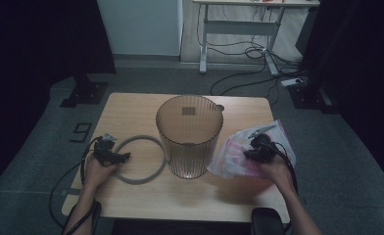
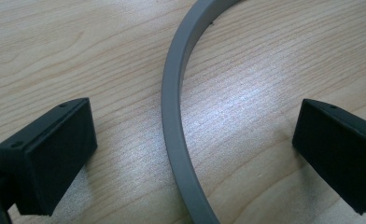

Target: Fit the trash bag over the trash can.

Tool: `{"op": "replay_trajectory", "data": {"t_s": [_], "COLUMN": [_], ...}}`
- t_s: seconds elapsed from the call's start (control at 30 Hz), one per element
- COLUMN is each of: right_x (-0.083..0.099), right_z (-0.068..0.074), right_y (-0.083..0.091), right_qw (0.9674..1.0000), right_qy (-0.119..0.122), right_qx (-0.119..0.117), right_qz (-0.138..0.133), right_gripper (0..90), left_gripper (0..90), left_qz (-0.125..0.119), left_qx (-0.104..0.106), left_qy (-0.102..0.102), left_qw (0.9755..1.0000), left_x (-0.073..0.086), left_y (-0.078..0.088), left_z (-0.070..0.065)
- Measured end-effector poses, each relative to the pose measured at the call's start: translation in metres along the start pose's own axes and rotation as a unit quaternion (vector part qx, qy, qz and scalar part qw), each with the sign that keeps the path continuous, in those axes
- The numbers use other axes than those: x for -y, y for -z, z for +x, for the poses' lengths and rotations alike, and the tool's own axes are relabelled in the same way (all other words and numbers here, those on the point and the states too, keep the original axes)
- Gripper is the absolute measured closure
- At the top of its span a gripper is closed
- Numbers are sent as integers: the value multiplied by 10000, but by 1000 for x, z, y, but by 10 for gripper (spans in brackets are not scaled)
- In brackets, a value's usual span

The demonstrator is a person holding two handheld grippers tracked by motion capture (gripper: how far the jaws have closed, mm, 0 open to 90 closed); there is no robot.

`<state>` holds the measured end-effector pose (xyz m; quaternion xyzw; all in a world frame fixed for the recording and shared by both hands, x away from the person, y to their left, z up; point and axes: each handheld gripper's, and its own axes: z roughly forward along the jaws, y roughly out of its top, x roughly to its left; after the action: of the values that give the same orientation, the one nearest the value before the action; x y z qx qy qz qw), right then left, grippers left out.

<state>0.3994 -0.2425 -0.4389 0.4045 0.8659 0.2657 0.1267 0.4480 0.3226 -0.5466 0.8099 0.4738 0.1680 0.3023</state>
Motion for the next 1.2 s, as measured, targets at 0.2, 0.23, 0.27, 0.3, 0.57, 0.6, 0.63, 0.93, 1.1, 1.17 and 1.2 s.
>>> {"op": "replay_trajectory", "data": {"t_s": [0.2,0.23,0.27,0.3,0.57,0.6,0.63,0.93,1.1,1.17,1.2], "right_x": [-18,-21,-24,-28,-61,-66,-70,-103,-125,-131,-134], "right_z": [-6,-7,-8,-9,-10,-9,-8,-6,-1,1,2], "right_y": [9,11,12,14,29,31,33,47,58,61,63], "right_qw": [10000,9999,9999,9999,9995,9994,9993,9989,9983,9982,9980], "right_qy": [-7,-2,-9,-22,87,107,136,132,134,161,181], "right_qx": [21,30,39,42,163,163,185,35,-36,-13,-13], "right_qz": [-94,-105,-119,-141,-257,-274,-281,-443,-561,-583,-599], "right_gripper": [877,878,878,878,877,877,877,878,878,879,879], "left_gripper": [0,0,0,0,0,0,0,0,0,0,0], "left_qz": [-2,-2,-1,0,0,-1,-1,9,10,11,11], "left_qx": [-4,-3,-4,-3,-4,-4,-5,-3,-3,-1,-1], "left_qy": [3,3,-1,-1,-1,0,-1,-1,-2,1,3], "left_qw": [10000,10000,10000,10000,10000,10000,10000,10000,10000,10000,10000], "left_x": [0,0,0,0,0,0,0,0,0,0,0], "left_y": [0,0,0,0,0,0,0,0,0,0,0], "left_z": [0,0,0,0,0,0,0,0,0,0,0]}}
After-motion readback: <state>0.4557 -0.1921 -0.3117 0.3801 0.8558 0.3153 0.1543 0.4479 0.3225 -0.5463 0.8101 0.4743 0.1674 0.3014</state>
